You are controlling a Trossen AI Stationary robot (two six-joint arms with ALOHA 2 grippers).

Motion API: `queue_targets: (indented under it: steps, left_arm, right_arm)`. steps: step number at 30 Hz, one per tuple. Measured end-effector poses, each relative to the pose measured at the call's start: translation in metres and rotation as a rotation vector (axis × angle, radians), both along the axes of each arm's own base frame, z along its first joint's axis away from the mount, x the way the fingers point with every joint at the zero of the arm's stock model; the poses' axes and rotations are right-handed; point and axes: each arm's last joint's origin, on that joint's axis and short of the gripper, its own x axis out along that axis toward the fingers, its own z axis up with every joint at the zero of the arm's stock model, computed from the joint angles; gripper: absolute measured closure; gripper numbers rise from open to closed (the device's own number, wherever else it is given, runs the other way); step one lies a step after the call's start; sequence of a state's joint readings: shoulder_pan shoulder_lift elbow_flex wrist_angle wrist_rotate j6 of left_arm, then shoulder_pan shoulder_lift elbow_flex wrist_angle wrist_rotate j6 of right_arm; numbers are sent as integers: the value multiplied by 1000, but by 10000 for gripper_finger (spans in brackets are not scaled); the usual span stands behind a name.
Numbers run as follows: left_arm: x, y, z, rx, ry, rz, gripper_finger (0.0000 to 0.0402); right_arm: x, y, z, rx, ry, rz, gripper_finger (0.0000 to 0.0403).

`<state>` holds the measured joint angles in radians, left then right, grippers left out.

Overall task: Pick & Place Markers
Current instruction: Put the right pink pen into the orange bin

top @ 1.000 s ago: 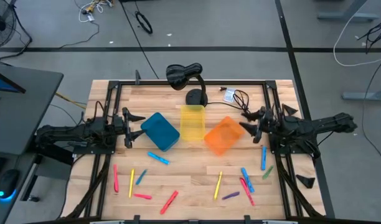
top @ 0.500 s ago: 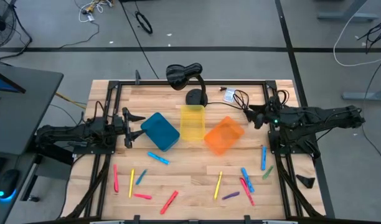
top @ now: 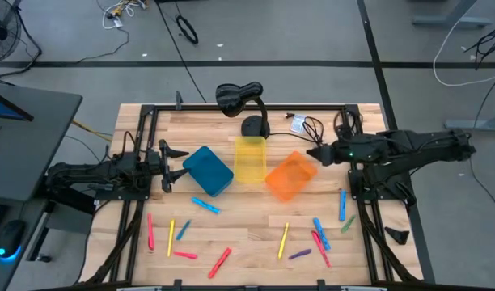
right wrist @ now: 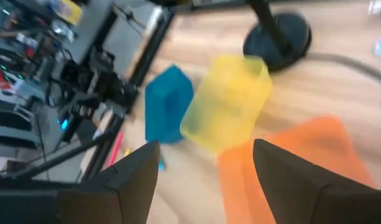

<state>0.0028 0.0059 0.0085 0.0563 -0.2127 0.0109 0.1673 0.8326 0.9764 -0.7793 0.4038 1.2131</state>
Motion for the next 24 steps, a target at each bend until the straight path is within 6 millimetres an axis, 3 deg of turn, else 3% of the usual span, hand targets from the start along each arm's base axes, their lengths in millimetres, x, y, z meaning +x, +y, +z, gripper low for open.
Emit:
queue_targets:
  steps: [10,24]
  left_arm:
    - [0,0,0,0,1,0,115]
    - [0,0,0,0,1,0,115]
  right_arm:
    - [23,18,15,174,181,42,140]
    - [30,72,40,215,401,200,140]
